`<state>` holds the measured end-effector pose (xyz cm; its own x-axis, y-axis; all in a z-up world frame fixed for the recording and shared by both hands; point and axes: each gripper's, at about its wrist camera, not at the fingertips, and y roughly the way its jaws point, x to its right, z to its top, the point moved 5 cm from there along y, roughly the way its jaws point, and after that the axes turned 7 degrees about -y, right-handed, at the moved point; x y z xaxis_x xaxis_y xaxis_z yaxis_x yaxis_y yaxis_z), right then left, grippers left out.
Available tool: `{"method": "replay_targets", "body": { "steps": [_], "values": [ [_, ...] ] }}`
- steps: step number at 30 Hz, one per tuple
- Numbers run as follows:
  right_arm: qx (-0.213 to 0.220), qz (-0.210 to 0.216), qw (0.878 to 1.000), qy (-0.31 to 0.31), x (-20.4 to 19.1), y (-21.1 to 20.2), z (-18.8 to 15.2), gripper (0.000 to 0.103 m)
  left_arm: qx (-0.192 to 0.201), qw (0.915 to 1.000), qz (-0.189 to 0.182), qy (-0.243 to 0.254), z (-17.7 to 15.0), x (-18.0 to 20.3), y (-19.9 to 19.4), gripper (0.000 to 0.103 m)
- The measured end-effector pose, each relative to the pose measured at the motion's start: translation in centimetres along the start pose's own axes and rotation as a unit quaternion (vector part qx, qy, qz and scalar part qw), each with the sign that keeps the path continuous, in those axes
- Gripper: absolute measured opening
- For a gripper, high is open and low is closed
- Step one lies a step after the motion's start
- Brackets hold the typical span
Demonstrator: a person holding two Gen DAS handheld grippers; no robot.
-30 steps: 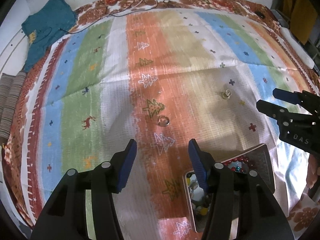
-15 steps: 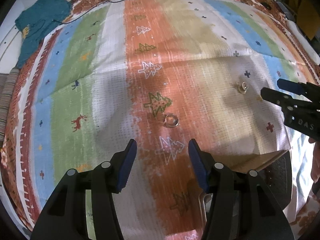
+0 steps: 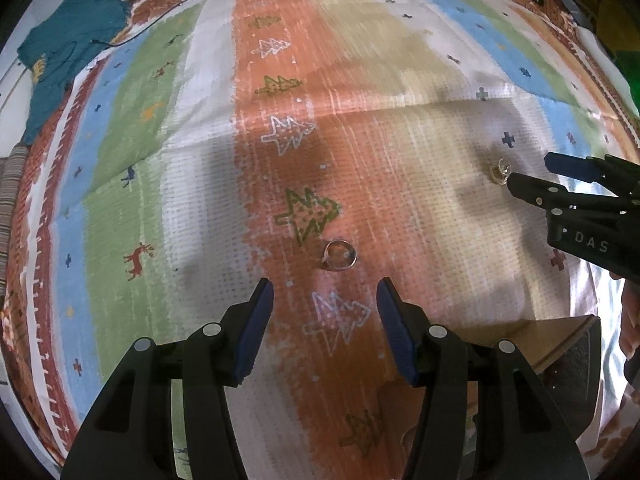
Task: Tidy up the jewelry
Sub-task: 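Move both grippers forward toward the two small rings on the cloth, then grasp the silver ring with the left gripper while the right gripper grasps the gold stone ring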
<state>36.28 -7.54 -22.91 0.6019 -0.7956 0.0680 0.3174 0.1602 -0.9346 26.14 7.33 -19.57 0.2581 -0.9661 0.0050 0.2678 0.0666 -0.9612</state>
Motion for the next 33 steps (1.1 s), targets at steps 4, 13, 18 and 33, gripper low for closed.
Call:
{"method": "replay_targets", "body": {
  "steps": [4, 13, 18, 33],
  "values": [
    [-0.009, -0.001, 1.0, 0.0, 0.1, 0.9, 0.2, 0.062, -0.015, 0.9998, -0.007, 0.009, 0.2, 0.4, 0.9, 0.054],
    [-0.029, -0.007, 1.0, -0.007, -0.2, 2.1, 0.9, 0.061, -0.02, 0.9998, -0.002, 0.009, 0.9, 0.1, 2.2, 0.049],
    [-0.033, -0.009, 0.999, -0.014, -0.7, 2.5, 1.4, 0.058, -0.018, 0.9997, 0.009, 0.016, 1.3, 0.4, 2.6, 0.038],
    [-0.024, -0.011, 0.999, -0.033, -2.2, 1.9, 1.3, 0.017, -0.003, 0.9998, 0.016, 0.013, 1.3, -0.2, 2.1, 0.02]
  ]
}}
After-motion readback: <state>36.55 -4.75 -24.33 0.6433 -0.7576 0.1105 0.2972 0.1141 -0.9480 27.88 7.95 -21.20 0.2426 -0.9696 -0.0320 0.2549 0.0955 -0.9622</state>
